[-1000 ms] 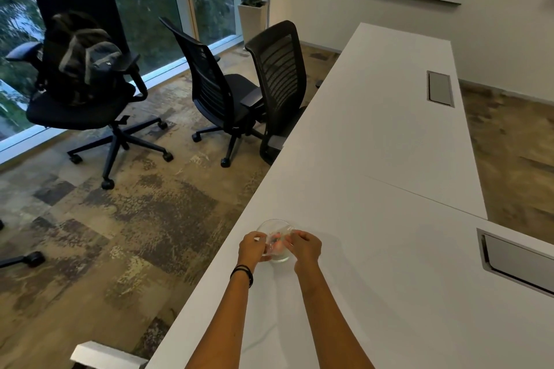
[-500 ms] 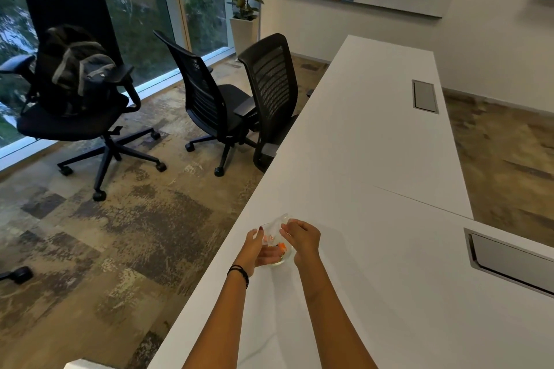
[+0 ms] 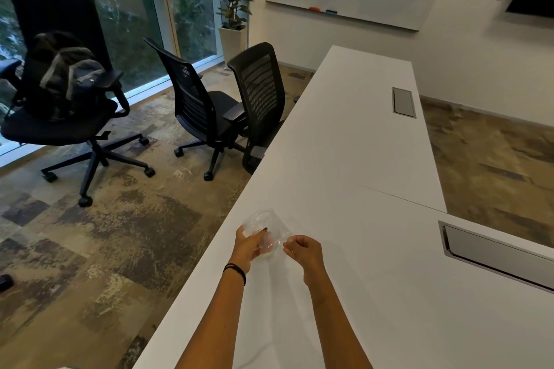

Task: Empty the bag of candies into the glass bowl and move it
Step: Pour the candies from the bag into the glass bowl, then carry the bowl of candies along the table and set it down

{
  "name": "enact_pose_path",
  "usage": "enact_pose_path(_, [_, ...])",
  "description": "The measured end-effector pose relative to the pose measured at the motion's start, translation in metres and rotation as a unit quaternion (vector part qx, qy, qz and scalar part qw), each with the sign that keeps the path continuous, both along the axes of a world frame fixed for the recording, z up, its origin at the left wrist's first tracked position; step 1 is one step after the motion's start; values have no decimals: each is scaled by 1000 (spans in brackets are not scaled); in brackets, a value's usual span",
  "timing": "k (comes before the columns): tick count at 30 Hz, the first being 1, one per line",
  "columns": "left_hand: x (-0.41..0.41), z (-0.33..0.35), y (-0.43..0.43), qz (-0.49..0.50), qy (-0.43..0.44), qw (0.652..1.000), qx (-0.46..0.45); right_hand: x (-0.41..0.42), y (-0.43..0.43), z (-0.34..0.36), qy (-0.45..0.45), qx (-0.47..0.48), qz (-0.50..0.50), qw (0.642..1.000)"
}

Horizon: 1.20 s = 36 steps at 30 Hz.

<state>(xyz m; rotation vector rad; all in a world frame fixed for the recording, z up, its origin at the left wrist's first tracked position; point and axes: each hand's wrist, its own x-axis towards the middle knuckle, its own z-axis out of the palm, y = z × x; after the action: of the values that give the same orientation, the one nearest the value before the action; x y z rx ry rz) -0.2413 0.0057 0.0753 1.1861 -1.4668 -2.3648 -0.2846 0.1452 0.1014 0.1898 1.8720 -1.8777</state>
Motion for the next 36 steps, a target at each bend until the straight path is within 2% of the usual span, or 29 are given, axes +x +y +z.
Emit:
enact_pose_path(4, [11,4,13,-28,33,996,-78,12,17,-3,-60,-25,-47,997])
enact_pose_path(8, [27,3,26,-107,28,987,-113,25,29,-7,-86,-12,-34,996])
enact_pose_path(13, [66,-5,30,-212,-42,967,-135,50,38,-20,-126,19,54,990])
enact_pose_path(18, [122,-23,18,-180,-130,965,-138,88,27,-42,-159,79,156,972])
enact_pose_path(25, [190,-51,-4,-141,-216,938,-234,136,-3,-72,-170,191,292,921])
enact_pose_path(28, [207,-60,-16,-188,-259,915,-246,151,-12,-78,-149,253,359,886])
enact_pose_path(32, [220,-69,-30,-278,-321,870,-250,162,-19,-85,-66,330,427,839])
enact_pose_path(36, [221,-66,-35,-316,-363,843,-240,159,-20,-93,-78,317,468,821])
